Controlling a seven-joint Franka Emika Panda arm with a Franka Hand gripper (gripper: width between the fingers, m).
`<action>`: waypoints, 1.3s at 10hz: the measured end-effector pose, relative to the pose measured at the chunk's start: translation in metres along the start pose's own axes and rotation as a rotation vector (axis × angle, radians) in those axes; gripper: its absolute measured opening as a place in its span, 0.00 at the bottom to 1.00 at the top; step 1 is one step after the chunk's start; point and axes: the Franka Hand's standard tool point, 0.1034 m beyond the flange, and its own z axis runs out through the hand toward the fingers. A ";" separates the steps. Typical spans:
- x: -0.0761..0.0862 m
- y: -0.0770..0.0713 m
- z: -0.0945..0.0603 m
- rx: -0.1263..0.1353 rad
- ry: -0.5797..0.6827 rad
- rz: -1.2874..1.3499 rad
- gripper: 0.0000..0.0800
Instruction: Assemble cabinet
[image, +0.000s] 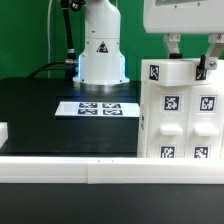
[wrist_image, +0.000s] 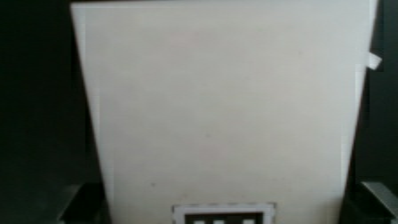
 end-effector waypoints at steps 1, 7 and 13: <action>0.000 0.000 0.000 0.000 -0.002 0.056 0.70; -0.003 0.000 -0.001 0.006 -0.014 0.526 0.70; -0.009 -0.001 0.000 0.004 -0.045 0.613 0.99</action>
Offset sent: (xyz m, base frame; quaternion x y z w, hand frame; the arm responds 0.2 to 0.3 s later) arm -0.0107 -0.0014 -0.0038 0.0048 0.0202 0.2897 0.9569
